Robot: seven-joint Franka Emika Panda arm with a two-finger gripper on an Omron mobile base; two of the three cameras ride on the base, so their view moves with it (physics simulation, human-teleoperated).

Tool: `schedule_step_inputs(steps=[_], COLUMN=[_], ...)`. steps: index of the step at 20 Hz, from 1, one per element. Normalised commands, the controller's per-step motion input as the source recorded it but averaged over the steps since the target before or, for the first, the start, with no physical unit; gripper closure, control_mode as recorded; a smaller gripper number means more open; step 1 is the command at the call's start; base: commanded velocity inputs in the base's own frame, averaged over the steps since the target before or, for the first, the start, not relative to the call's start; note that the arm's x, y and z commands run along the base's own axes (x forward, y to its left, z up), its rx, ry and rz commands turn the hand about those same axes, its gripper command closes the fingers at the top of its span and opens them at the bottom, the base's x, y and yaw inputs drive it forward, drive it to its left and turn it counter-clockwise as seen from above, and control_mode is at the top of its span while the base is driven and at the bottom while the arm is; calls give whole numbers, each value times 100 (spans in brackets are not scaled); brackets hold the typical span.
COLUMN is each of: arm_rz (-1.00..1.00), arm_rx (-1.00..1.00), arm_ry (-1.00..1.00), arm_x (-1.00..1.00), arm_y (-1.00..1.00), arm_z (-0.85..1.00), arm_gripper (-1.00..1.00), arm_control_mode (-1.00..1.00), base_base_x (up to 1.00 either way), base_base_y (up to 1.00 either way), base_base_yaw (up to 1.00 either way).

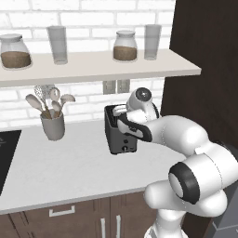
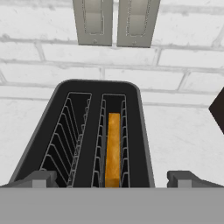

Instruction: Start the toaster. Once the lever pops up, take the bread to the plate on the dining counter.

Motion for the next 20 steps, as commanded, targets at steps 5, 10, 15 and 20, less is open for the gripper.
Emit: schedule_step_inputs(steps=[5,10,15,20], arm_rz=[0,0,0,0], arm_rx=[0,0,0,0], arm_ry=[0,0,0,0], arm_x=[0,0,0,0], arm_y=[0,0,0,0], arm_z=[0,0,0,0], arm_gripper=[-100,-100,-100,-100], arm_control_mode=[-100,-100,-100,-100], base_base_x=[0,0,0,0], base_base_y=[0,0,0,0], base_base_yaw=[0,0,0,0])
